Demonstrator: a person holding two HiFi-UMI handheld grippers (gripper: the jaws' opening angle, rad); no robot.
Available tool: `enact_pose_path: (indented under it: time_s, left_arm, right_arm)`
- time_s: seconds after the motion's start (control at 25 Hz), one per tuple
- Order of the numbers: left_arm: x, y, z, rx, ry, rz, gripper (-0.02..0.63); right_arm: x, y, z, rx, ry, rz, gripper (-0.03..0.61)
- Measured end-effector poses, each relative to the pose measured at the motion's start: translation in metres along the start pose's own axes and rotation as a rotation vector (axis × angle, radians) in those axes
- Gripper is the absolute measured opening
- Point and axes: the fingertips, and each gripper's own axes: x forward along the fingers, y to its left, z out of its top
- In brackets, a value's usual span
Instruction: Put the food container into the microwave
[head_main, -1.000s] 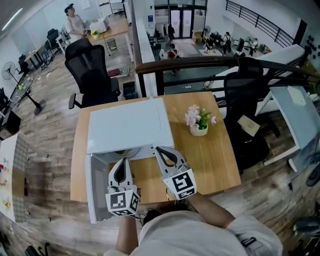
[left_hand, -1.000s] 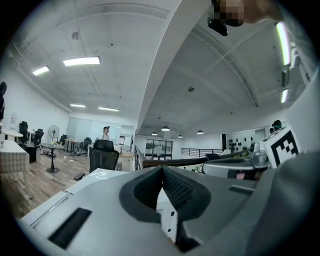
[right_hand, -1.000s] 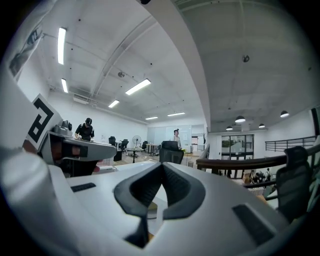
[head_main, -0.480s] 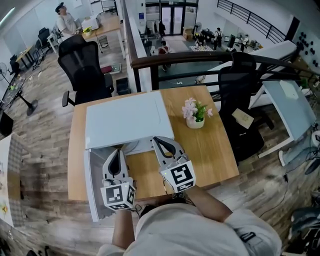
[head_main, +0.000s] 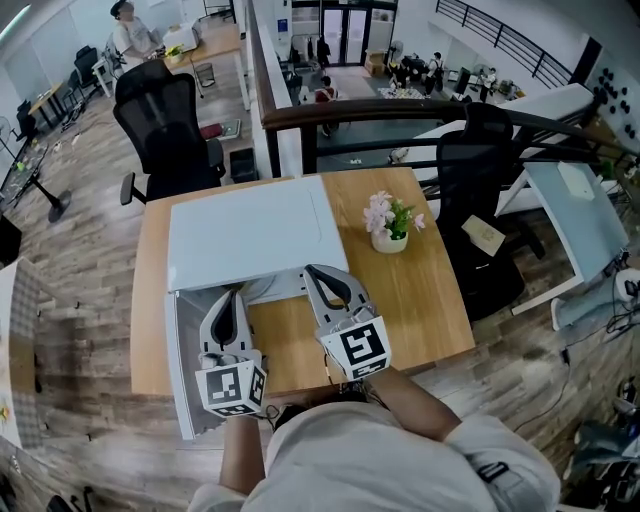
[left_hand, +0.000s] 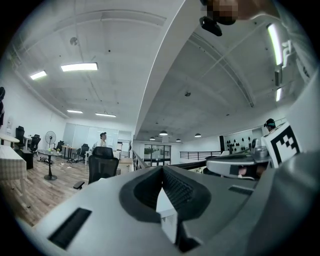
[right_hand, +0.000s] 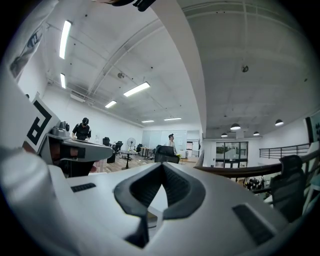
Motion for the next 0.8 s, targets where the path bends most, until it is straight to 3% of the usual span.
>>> enact_pose_path:
  time_s: [0.8]
  left_arm:
    - [-0.007,-0.006,-0.007,-0.021,0.011,-0.006,0.011]
  right_arm:
    - [-0.007,-0.003,-0.013,0.022,0.008,-0.025,0.003]
